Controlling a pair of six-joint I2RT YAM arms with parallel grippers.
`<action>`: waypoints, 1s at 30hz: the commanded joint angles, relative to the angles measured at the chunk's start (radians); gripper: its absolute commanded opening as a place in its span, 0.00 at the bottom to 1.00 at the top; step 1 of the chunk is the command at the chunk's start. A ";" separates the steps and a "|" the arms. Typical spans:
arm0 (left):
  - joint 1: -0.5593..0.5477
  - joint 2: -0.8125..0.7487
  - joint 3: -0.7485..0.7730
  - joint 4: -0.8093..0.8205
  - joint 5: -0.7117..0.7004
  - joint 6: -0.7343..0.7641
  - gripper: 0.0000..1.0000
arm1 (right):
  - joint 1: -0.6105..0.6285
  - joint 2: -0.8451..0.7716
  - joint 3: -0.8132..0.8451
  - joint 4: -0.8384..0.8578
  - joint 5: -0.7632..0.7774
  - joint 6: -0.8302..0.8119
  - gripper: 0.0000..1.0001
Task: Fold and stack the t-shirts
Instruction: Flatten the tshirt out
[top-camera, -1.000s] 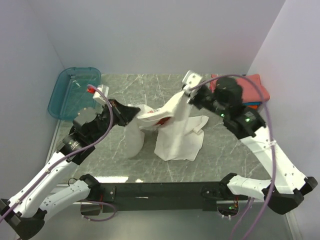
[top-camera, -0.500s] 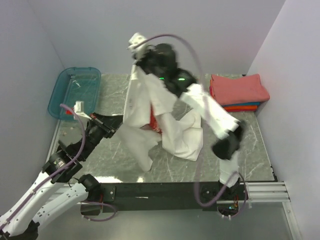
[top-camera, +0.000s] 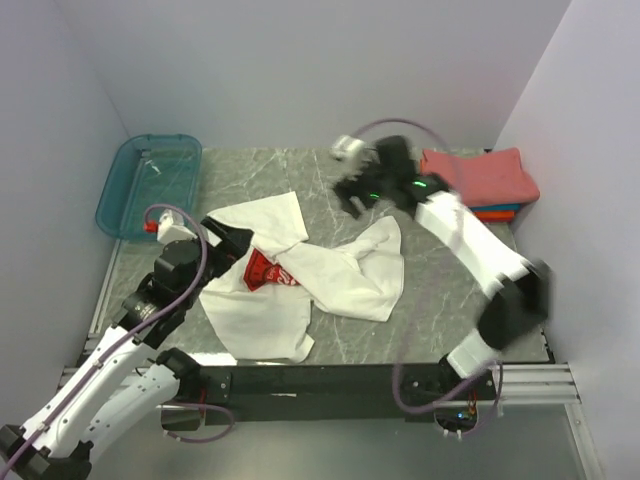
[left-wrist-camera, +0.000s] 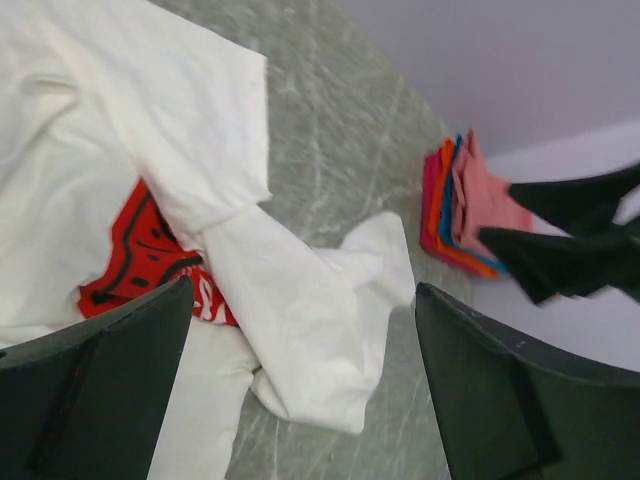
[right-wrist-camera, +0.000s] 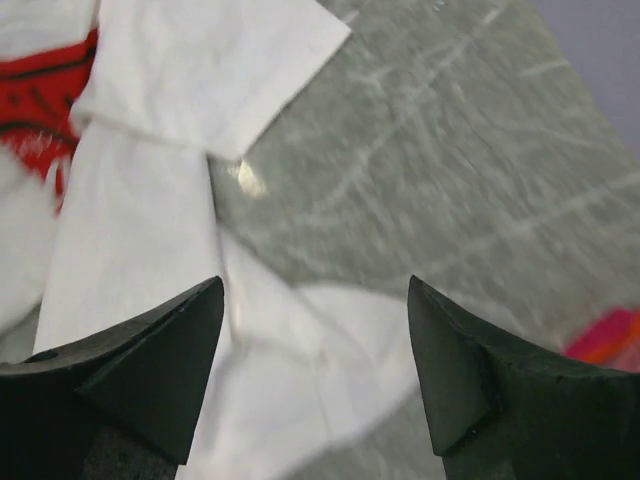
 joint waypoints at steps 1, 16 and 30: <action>0.004 0.023 0.017 0.101 0.232 0.184 0.98 | -0.044 -0.304 -0.210 -0.228 -0.361 -0.171 0.80; -0.013 0.330 -0.235 0.377 0.578 0.178 0.73 | -0.097 -0.120 -0.434 -0.198 -0.211 -0.125 0.62; -0.195 0.681 -0.125 0.273 0.489 0.219 0.54 | -0.125 -0.079 -0.359 -0.261 -0.222 -0.133 0.00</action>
